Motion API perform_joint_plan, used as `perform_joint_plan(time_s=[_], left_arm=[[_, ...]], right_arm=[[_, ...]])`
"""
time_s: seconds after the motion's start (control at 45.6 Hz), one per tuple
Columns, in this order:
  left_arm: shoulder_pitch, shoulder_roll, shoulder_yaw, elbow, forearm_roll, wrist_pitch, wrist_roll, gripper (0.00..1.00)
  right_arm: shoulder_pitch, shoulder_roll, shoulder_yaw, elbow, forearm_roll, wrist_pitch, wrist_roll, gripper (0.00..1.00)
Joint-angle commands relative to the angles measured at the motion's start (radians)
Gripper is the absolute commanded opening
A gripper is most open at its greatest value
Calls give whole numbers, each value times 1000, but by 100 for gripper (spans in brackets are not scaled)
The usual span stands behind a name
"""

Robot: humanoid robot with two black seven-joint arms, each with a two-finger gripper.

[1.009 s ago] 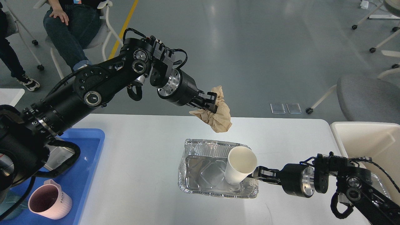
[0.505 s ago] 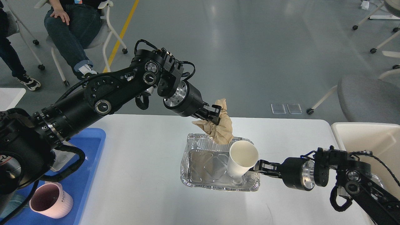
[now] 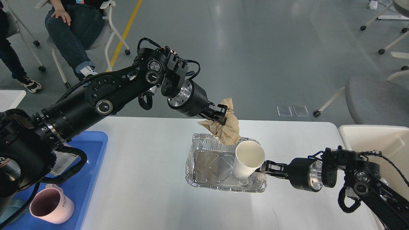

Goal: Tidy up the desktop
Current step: 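Lower the paper bag into the foil tray and open the left gripper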

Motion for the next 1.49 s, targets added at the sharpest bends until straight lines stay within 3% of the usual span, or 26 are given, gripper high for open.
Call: perform_joint_plan(time_s=[0.0, 0.593, 1.053, 1.47], left_arm=[[-20, 11, 0, 1, -23, 0, -1, 0], [-6, -33, 50, -6, -33, 0, 19, 4], [-5, 74, 44, -16, -83, 0, 21, 4], [2, -7, 98, -10, -79, 0, 23, 4]], right_arm=[[2, 3, 0, -1, 0, 0, 0, 0], [14, -2, 0, -12, 0, 0, 0, 0], [14, -3, 1, -18, 1, 0, 0, 0], [14, -3, 1, -18, -2, -5, 0, 0]])
